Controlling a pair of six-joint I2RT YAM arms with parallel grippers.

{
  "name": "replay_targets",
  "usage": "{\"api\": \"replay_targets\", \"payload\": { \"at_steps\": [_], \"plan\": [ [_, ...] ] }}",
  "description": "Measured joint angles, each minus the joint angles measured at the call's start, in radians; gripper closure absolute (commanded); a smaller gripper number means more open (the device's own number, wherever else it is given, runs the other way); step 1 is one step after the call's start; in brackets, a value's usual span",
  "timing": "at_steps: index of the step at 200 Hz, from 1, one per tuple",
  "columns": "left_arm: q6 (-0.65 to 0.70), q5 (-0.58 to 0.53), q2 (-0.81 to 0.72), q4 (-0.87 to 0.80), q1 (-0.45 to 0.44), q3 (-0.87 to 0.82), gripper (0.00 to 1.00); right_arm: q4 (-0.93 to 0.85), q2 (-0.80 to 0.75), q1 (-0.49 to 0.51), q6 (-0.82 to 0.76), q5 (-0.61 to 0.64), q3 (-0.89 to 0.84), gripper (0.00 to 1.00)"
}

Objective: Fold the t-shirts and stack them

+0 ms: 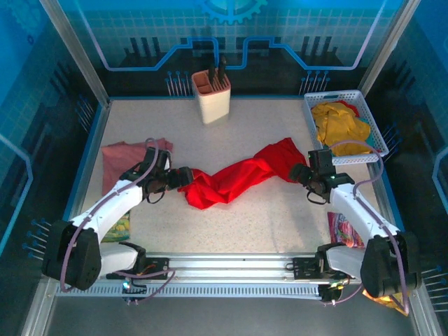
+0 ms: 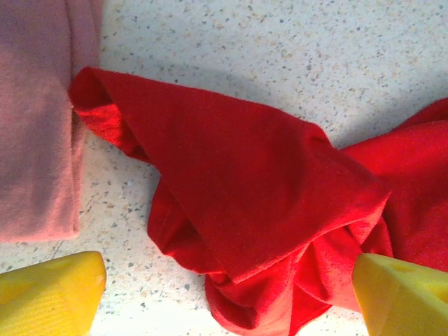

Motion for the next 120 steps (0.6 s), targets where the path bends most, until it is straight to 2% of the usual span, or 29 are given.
{"api": "replay_targets", "payload": {
  "at_steps": [18, 61, 77, 98, 104, 120],
  "plan": [
    [0.000, 0.004, -0.001, 0.004, 0.000, 0.000, 0.08, 0.052, 0.069, -0.042, 0.020, -0.029, -0.010, 0.21],
    [0.000, 0.008, -0.045, 0.003, 0.000, -0.008, 0.08, 0.174, 0.283, -0.084, 0.041, -0.097, -0.011, 0.45],
    [0.000, 0.008, -0.065, 0.003, 0.000, -0.019, 0.08, 0.180, 0.305, -0.093, 0.048, -0.093, -0.004, 0.60],
    [0.000, 0.007, -0.069, 0.005, 0.000, -0.031, 0.09, 0.166, 0.324, -0.105, 0.038, -0.097, 0.010, 0.93],
    [0.000, 0.007, -0.069, 0.004, 0.000, -0.034, 0.09, 0.170, 0.335, -0.109, 0.034, -0.107, 0.017, 1.00],
    [0.000, 0.007, -0.068, 0.006, 0.000, -0.040, 0.10, 0.210, 0.377, -0.101, 0.023, -0.156, 0.058, 1.00]
  ]
}}
